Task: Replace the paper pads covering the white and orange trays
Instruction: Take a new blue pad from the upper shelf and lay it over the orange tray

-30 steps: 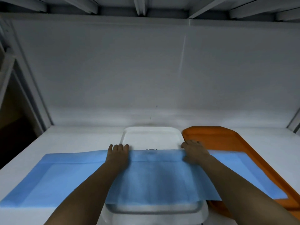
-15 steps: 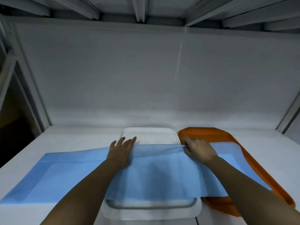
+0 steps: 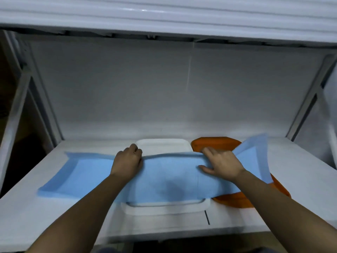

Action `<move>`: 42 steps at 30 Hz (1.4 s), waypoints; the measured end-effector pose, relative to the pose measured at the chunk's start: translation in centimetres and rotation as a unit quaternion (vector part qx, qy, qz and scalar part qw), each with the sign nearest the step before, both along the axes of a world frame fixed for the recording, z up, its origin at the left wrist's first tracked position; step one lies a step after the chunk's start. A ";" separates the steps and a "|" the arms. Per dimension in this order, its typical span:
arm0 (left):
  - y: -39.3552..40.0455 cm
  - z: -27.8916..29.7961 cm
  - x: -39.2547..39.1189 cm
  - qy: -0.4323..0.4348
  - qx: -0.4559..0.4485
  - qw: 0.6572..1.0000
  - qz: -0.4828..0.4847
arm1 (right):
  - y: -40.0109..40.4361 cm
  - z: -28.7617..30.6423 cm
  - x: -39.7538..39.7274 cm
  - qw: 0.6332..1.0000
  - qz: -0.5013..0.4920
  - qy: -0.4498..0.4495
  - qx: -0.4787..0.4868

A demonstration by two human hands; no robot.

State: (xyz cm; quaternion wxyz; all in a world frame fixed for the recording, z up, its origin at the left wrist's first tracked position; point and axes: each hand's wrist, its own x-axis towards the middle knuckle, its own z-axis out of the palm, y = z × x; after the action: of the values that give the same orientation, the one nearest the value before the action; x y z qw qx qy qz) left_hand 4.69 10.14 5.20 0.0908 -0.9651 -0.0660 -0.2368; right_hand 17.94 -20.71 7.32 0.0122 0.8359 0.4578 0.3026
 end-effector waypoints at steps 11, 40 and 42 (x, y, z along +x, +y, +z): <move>-3.2 2.0 -8.4 0.056 0.175 0.983 -0.028 | -4.7 0.0 -6.1 0.998 0.000 -0.058 -0.033; -5.6 -4.0 -21.4 0.138 0.189 0.962 -0.143 | -12.1 -5.2 -14.5 0.975 0.034 0.076 -0.208; -5.6 -4.1 -21.6 0.142 0.184 0.962 -0.141 | -12.2 -5.3 -14.7 0.974 0.019 0.092 -0.204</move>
State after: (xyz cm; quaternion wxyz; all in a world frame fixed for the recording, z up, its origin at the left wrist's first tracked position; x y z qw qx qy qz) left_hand -16.86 4.52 1.13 0.2407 -0.9549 0.1290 -0.1163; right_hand 3.27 -32.95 2.01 0.1339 0.8312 0.5251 0.1246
